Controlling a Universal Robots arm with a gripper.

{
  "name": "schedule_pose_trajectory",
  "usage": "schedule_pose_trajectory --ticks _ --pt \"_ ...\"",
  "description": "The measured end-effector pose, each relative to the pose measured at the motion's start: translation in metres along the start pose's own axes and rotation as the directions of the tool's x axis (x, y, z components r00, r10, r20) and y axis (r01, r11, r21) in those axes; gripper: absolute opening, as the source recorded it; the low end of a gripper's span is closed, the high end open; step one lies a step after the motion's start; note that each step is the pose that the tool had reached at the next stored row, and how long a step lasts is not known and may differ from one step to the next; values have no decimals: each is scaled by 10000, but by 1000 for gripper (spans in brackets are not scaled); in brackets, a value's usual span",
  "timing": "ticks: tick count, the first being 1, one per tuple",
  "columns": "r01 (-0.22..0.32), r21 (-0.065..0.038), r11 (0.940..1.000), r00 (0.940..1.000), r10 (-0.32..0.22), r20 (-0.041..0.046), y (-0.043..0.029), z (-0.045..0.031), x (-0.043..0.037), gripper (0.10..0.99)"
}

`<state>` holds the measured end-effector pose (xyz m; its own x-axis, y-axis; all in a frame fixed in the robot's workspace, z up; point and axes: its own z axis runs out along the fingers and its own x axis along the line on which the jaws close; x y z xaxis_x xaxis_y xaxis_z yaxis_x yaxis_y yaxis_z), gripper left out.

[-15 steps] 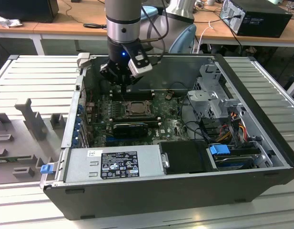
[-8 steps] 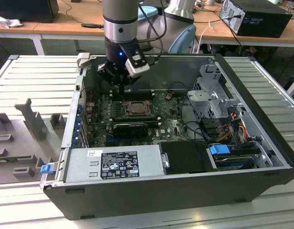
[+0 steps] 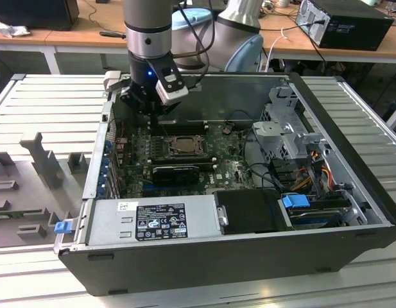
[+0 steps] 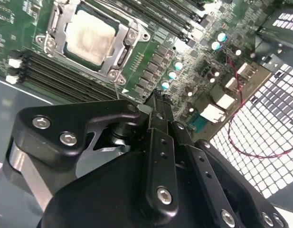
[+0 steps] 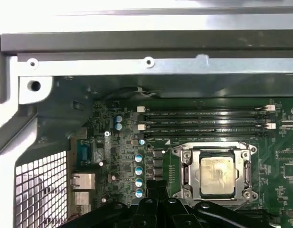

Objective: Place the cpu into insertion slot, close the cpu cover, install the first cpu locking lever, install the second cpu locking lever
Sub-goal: 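Install the first cpu locking lever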

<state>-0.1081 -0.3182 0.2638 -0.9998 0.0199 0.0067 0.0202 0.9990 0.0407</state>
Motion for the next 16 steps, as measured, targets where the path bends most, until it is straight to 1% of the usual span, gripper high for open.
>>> schedule_pose_trajectory --ticks 3,8,16 --pt "1 0 10000 10000 -1 -1 59 32 10 106" --pt "2 -1 10000 10000 -2 1 148 56 21 106" --pt "5 -2 10000 10000 -5 1 230 80 34 106"
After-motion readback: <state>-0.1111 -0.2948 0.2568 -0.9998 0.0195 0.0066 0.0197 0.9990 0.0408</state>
